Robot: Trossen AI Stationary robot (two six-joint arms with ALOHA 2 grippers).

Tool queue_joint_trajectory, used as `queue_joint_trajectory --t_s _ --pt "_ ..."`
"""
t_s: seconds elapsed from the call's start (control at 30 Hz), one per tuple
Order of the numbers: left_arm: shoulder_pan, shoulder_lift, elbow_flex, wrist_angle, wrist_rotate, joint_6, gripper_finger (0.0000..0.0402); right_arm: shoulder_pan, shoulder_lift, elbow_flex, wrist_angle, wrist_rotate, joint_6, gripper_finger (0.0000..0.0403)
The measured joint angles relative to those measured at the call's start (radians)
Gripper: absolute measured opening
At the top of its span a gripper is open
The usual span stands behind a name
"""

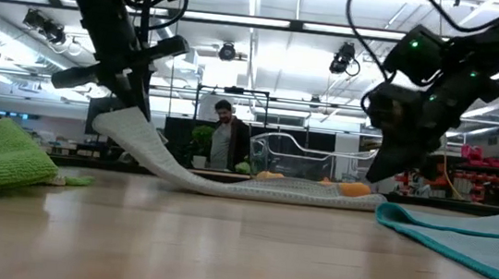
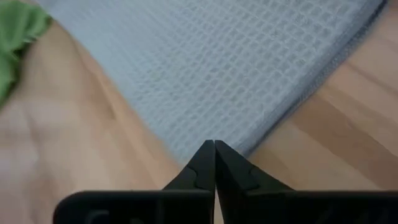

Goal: Fold microfiber towels
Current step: Fold the gray microfiber cloth

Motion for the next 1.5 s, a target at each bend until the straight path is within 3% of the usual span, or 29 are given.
queue_joint_trajectory --t_s 0.33,0.6,0.9,1.03,1.33,1.5 --pt "-0.024 0.0 0.001 0.0 0.0 0.004 0.0011 0.023 0.251 0.154 0.014 0.047 -0.081 0.0003" --pt "-0.052 0.0 0.001 0.0 -0.022 0.003 0.0011 0.11 0.395 0.212 0.032 0.068 -0.08 0.0002" --pt "-0.079 -0.001 0.017 0.005 -0.057 -0.01 0.0011 0.216 0.431 0.268 0.032 0.096 -0.038 0.0001" --pt "-0.091 -0.001 0.068 0.013 -0.06 0.035 0.0011 0.22 0.479 0.306 0.034 0.081 -0.038 0.0" --pt "-0.089 0.01 0.103 0.036 -0.019 0.068 0.0011 0.21 0.456 0.339 -0.067 0.111 -0.046 0.0" --pt "-0.069 0.079 0.102 0.176 0.035 0.11 0.0011 0.2 0.453 0.34 -0.088 0.111 -0.046 0.0"
